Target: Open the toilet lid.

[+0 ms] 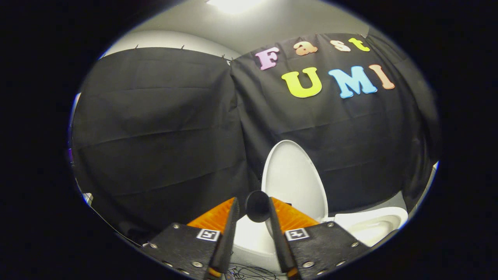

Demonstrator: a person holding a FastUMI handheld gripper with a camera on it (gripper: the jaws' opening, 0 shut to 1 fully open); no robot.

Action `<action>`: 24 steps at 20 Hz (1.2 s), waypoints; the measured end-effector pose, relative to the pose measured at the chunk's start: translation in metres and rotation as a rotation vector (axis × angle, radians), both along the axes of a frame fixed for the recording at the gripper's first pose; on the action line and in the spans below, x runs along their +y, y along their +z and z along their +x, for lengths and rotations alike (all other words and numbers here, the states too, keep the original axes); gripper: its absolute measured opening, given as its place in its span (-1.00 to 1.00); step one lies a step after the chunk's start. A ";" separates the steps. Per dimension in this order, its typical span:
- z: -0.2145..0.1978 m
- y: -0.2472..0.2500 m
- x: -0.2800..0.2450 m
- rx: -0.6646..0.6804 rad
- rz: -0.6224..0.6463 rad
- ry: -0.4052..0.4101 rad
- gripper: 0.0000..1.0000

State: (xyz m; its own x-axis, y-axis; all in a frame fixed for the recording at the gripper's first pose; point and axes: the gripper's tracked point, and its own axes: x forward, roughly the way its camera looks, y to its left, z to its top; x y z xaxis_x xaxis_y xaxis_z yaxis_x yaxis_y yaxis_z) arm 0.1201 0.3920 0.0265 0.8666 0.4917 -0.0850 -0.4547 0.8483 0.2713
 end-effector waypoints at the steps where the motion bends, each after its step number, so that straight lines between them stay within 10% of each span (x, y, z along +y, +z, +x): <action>1: -0.004 0.004 -0.008 -0.005 -0.005 -0.004 0.38; 3: -0.011 0.013 -0.019 -0.018 -0.001 -0.005 0.90; 24: -0.078 0.072 -0.270 -0.189 -0.161 -0.352 0.91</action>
